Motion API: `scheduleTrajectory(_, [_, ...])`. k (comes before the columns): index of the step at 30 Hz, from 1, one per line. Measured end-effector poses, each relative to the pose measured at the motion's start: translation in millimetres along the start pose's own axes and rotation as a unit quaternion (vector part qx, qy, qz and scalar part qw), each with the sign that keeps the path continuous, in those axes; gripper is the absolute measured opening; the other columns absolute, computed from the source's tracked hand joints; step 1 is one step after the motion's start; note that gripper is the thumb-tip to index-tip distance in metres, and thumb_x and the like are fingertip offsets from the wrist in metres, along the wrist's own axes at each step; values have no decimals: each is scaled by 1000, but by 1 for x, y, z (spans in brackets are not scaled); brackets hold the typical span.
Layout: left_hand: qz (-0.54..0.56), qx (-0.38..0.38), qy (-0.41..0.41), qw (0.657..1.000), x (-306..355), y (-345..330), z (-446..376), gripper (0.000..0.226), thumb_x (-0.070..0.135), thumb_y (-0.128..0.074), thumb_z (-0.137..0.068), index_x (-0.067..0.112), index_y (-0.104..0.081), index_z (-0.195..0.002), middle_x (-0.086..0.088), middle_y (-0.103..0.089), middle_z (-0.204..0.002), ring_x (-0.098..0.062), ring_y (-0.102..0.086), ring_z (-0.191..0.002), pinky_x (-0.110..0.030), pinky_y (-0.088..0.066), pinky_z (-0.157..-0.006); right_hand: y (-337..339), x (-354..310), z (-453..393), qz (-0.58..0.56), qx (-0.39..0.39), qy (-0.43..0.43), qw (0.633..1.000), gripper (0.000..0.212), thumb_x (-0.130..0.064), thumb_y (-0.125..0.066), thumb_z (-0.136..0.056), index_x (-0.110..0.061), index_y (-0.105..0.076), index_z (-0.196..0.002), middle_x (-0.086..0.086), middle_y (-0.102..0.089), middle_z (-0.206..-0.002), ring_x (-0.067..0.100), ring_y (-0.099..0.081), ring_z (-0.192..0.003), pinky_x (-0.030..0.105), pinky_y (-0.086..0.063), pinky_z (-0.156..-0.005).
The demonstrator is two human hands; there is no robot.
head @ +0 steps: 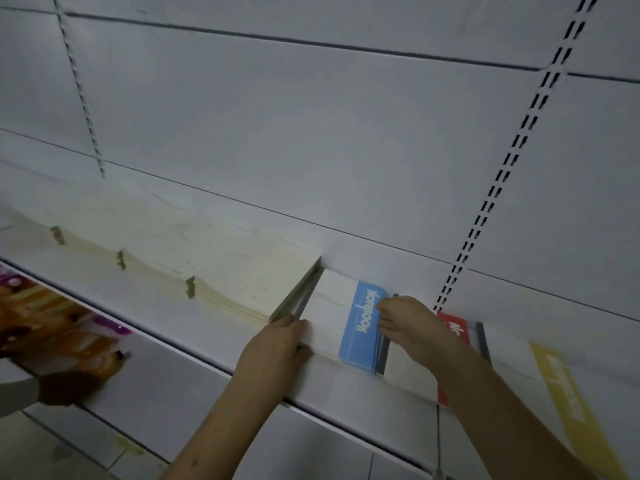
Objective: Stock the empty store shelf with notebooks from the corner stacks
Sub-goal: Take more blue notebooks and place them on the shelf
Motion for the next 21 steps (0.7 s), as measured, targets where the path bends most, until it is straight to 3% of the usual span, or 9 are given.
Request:
scheduleTrajectory(4, [46, 10, 20, 999, 2, -4, -6, 29, 14, -62, -88, 5, -63, -115, -9, -58, -123, -27, -59, -108, -37, -51, -86, -2, -7, -3, -4, -3, -26, 1000, 7, -10, -56, -92, -9, -50, -96, 5, -43, -77, 15, -43, -67, 32, -44, -86])
scheduleTrajectory(7, [66, 0, 17, 998, -1, -3, -8, 28, 10, -61, -87, 5, -63, -115, -7, -57, -123, -25, -61, -102, -37, -50, -88, 2, -13, -3, -19, -37, -48, 998, 11, -15, -61, -91, -9, -52, -90, 5, -45, -88, 18, -46, -78, 34, -41, -86])
scheduleTrajectory(10, [82, -16, 14, 996, 0, 0, -6, 33, 7, -57, -91, 9, -62, -124, -9, -49, -140, -26, -52, -123, -23, -39, -94, 8, -14, -5, -8, -48, -65, 997, 23, -21, -63, -90, -6, -51, -103, 7, -41, -102, 28, -47, -95, 39, -41, -88])
scheduleTrajectory(12, [82, -24, 6, 996, 1, 1, -6, 38, 9, -54, -94, 15, -57, -131, -7, -41, -148, -23, -45, -132, -17, -33, -93, 9, -14, -5, -37, -49, -66, 996, 23, -20, -63, -90, -7, -50, -102, 8, -41, -102, 28, -47, -90, 39, -43, -86])
scheduleTrajectory(13, [81, -32, 0, 996, 1, 1, -7, 39, 12, -54, -95, 17, -54, -134, -5, -37, -150, -22, -45, -133, -18, -34, -96, 9, -14, -6, -49, -50, -63, 996, 27, -19, -63, -90, -7, -48, -109, 10, -41, -111, 29, -48, -97, 39, -43, -90])
scheduleTrajectory(16, [92, -62, -2, 994, 3, 1, -11, 54, 26, -64, -91, 25, -46, -142, 0, -28, -157, -16, -54, -125, -21, -37, -102, 4, -14, -2, -75, -47, -62, 994, 34, -16, -59, -92, -7, -42, -120, 16, -46, -128, 31, -54, -103, 41, -43, -100])
scheduleTrajectory(19, [85, -61, 6, 994, 5, -1, -16, 65, 31, -71, -87, 26, -42, -145, 2, -25, -160, -16, -55, -124, -26, -37, -108, 0, -13, 5, -77, -36, -60, 995, 23, -12, -57, -92, -5, -45, -110, 19, -55, -117, 30, -57, -101, 43, -43, -104])
scheduleTrajectory(21, [85, -54, 7, 995, 4, -2, -19, 66, 29, -72, -86, 26, -43, -146, 1, -26, -160, -18, -53, -128, -29, -35, -112, -2, -14, 11, -74, -28, -52, 996, 11, -10, -55, -93, -6, -48, -99, 14, -56, -99, 27, -57, -93, 38, -47, -93])
Point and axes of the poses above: each hand's wrist, its own z-axis away from the middle knuckle, its own y-axis out of the back of the hand, x = y × z, the point moved 1 cm from there along -z, towards the middle knuckle
